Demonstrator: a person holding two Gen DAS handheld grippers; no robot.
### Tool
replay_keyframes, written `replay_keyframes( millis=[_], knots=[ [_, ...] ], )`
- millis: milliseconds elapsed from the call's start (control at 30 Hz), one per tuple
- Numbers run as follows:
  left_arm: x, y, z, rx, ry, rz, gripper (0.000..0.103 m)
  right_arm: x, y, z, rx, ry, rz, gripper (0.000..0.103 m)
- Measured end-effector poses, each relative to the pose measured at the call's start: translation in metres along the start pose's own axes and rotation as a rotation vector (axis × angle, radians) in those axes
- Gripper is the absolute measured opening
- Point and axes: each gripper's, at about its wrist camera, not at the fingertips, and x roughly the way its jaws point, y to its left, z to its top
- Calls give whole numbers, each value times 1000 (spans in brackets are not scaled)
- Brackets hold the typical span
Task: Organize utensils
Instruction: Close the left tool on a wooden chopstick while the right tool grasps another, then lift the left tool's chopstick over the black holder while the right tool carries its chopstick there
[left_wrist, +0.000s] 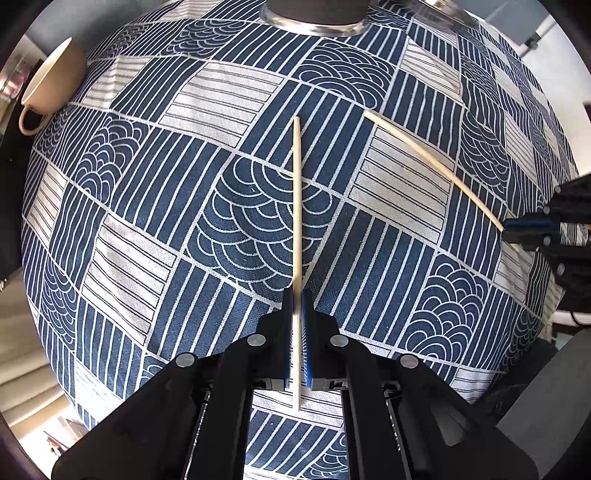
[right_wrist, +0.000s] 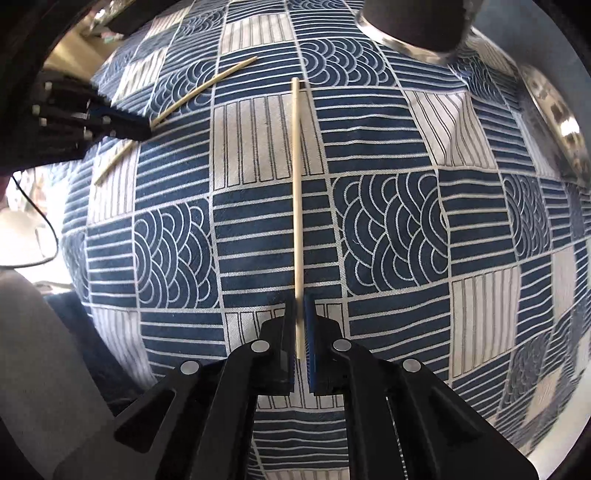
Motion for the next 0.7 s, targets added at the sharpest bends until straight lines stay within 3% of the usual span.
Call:
replay_keyframes(
  millis=[133, 200, 267, 367, 567, 700],
  knots=[
    [0, -1, -5, -41, -2, -20, 5, 2, -27, -2, 180, -10, 206, 4],
    [0, 6, -8, -69, 11, -70, 5, -2, -32, -4, 215, -36, 261, 4],
    [-1, 12, -11, -84, 12, -73, 5, -9, -34, -4, 244, -73, 306, 4],
    [-12, 19, -13, -102, -7, -81, 5, -20, -35, -3, 247, -115, 328, 4],
    [-49, 27, -1, -100, -94, -69, 5, -41, -34, 10, 209, -188, 275, 4],
    [-71, 36, 20, -94, -143, -8, 5, -62, -40, 22, 179, -255, 252, 4]
  ],
)
